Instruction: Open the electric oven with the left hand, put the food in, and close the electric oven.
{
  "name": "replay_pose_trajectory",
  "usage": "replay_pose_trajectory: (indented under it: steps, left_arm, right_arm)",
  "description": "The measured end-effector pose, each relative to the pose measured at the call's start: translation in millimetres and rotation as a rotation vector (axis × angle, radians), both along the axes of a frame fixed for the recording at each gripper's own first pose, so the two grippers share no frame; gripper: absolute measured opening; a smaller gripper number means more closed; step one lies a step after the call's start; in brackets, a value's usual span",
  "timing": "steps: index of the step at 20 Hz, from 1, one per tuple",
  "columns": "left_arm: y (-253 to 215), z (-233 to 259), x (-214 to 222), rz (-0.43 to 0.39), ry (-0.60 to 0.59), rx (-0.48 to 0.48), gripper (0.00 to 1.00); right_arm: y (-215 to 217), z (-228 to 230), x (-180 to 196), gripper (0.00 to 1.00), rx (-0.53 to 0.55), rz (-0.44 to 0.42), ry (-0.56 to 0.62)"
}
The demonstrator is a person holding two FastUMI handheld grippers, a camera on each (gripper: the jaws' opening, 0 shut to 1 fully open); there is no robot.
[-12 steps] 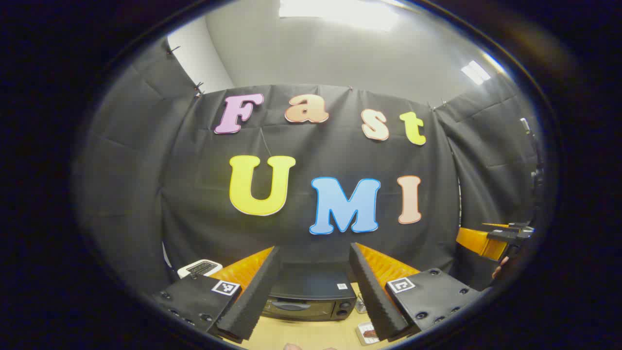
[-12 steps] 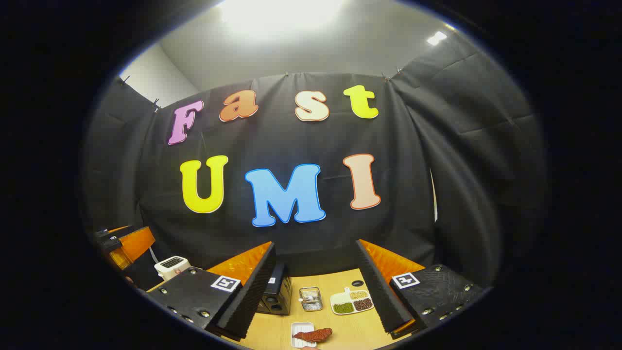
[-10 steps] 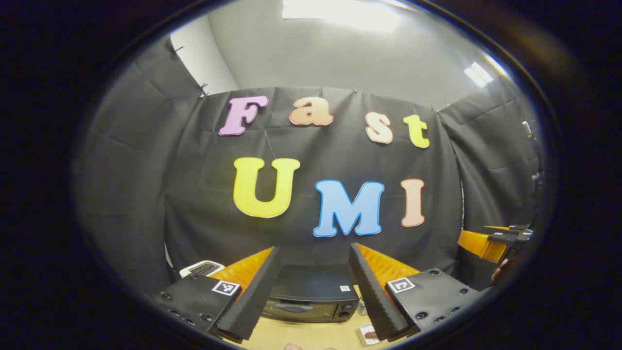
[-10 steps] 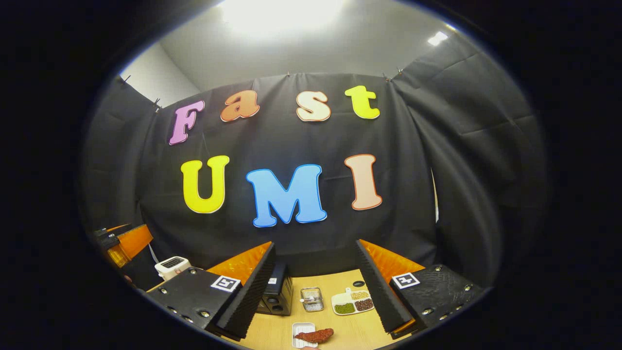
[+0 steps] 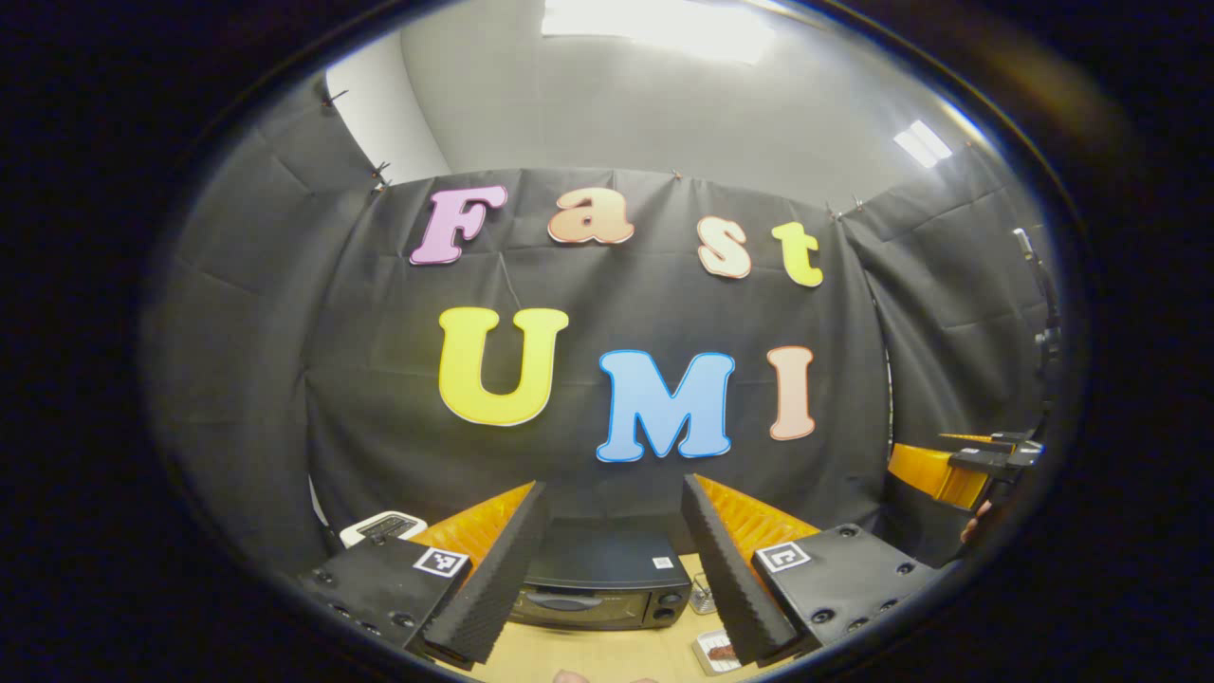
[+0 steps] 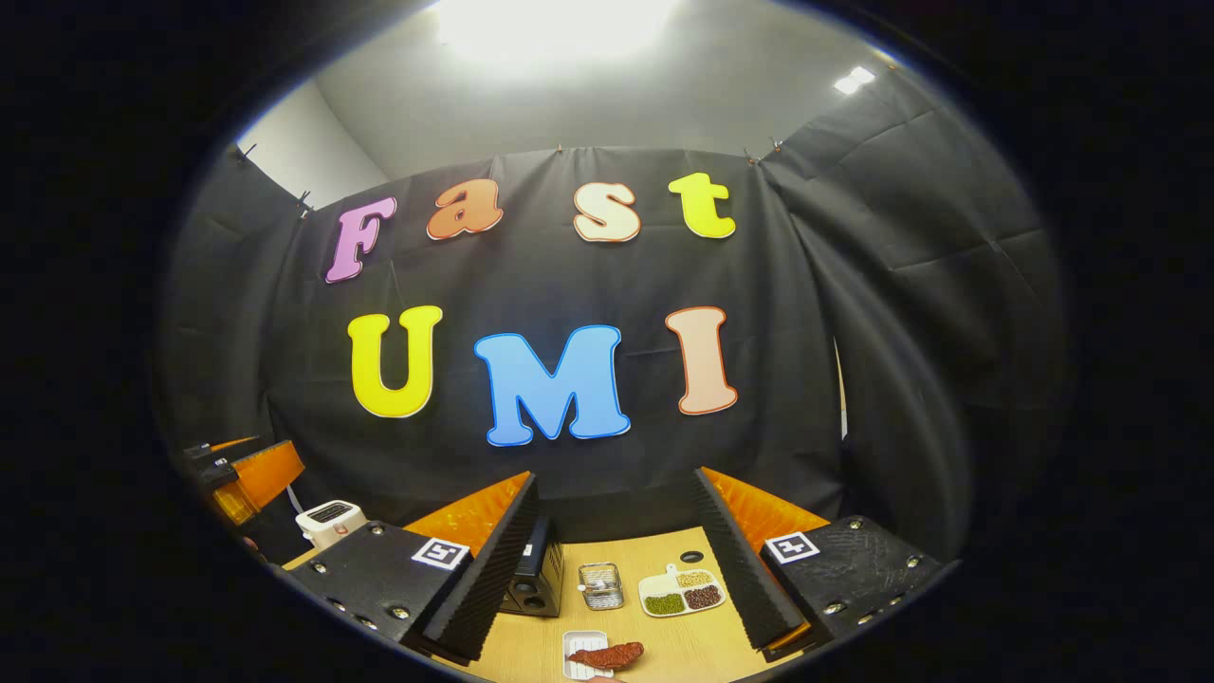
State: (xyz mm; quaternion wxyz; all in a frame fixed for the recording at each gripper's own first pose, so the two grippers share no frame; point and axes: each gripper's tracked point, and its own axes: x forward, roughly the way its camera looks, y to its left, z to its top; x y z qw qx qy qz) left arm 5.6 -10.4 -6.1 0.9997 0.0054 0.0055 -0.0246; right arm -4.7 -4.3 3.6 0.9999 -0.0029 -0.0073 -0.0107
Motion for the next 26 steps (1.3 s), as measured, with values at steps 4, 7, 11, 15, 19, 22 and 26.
replay_pose_trajectory:
  steps: [4,7,11,15,19,22,26]
  left_arm:
    - [8,-5,2,0.013,0.010,-0.002,0.94]
    - [11,-11,6,0.011,0.026,-0.002,0.94]
    - [12,-25,15,0.007,0.053,0.004,0.94]
    - [16,-59,31,-0.001,0.126,0.004,0.96]
    - [21,-103,56,-0.014,0.212,0.013,0.98]
    - [26,-146,75,-0.021,0.300,-0.007,0.95]
    - [40,-195,102,-0.016,0.391,0.011,0.95]
  right_arm:
    - [7,-3,2,0.98,-0.013,0.012,0.002]
    - [8,-5,4,0.98,-0.015,0.016,0.005]
    - [5,-10,8,0.98,-0.013,0.014,0.016]
    - [2,-21,15,0.98,-0.014,0.008,0.034]
    - [0,-33,22,0.98,-0.019,0.000,0.062]
    - [-3,-45,28,0.98,-0.032,-0.011,0.084]
    - [-7,-59,36,0.98,-0.041,-0.025,0.117]
